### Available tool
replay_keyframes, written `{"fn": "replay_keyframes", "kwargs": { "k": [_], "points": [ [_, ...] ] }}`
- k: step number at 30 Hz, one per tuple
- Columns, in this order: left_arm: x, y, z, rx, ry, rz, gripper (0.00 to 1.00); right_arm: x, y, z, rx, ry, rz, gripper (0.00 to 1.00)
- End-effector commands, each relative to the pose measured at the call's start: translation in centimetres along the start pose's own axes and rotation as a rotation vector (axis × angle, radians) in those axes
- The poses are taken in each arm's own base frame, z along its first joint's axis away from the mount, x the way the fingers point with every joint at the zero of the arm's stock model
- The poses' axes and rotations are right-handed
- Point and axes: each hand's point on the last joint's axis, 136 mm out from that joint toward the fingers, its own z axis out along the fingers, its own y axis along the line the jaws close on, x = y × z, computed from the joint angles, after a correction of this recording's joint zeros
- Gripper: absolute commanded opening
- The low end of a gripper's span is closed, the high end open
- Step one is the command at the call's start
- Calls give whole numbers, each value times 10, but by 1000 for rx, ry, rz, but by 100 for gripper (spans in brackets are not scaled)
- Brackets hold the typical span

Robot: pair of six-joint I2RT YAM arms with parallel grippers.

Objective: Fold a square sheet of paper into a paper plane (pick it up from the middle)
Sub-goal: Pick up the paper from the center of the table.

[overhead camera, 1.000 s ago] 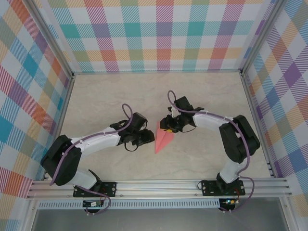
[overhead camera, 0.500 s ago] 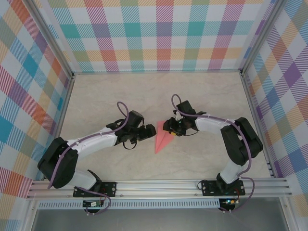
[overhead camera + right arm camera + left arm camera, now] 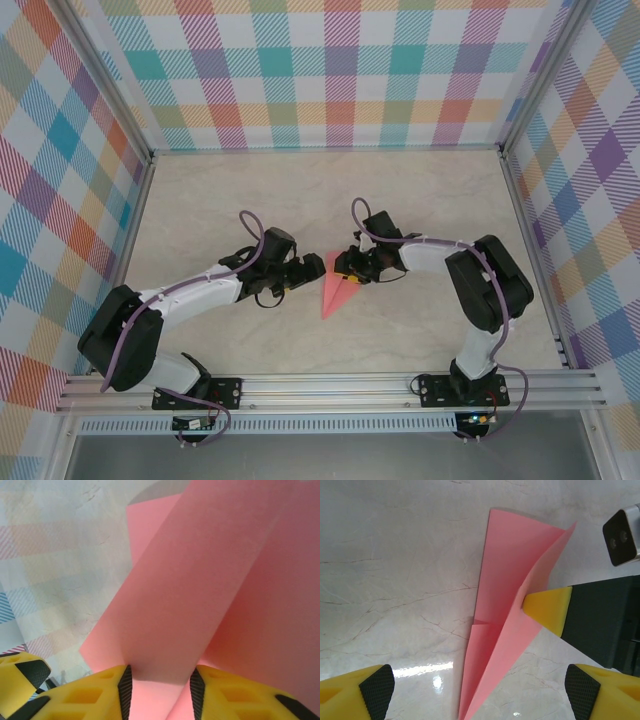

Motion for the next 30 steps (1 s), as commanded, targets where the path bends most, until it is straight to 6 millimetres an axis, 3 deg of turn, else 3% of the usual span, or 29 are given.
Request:
{"fn": "replay_keyframes", "kwargs": {
  "k": [1,10,15,18,22,30],
  "points": [
    [3,8,5,-1,19,-30,91,-6,13,2,-61,3,-12,34],
    [1,15,7,2,24,-66,91,6,11,18,-65,35,10,30],
    [0,14,5,12,28,-75,91,3,16,13,-66,12,2,19],
    [-1,13,1,27,30,-88,92,-3,27,1,-81,-30,-24,10],
    [-6,-3,-10,113,23,-106,93,-16,54,-28,-172,-87,-53,6],
    [-16,-74,-44,483,52,-134,100,-35,122,-93,-459,-75,-77,6]
  ]
}}
